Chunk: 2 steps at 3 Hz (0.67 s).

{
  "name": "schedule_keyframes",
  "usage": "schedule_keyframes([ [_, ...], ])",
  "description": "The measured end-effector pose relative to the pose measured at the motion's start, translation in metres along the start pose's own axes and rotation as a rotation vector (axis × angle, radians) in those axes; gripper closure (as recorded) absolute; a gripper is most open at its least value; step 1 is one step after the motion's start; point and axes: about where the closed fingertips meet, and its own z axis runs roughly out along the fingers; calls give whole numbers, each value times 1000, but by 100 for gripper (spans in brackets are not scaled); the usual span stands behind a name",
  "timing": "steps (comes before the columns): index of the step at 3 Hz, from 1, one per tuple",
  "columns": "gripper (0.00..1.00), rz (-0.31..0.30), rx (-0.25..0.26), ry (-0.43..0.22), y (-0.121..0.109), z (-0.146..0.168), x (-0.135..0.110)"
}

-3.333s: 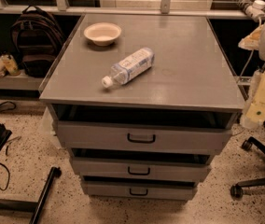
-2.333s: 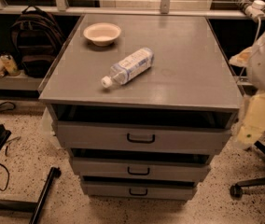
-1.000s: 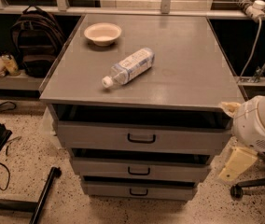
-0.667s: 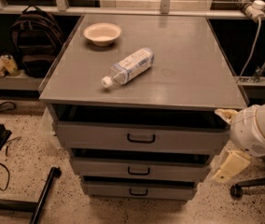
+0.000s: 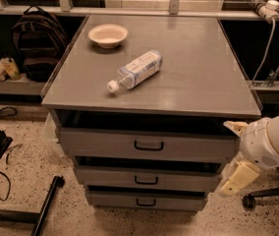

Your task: Open top drawer

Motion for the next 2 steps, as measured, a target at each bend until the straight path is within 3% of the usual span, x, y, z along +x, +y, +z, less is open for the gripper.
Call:
schedule_keyframes([
  [2, 0, -44, -4, -15, 10, 19, 8],
])
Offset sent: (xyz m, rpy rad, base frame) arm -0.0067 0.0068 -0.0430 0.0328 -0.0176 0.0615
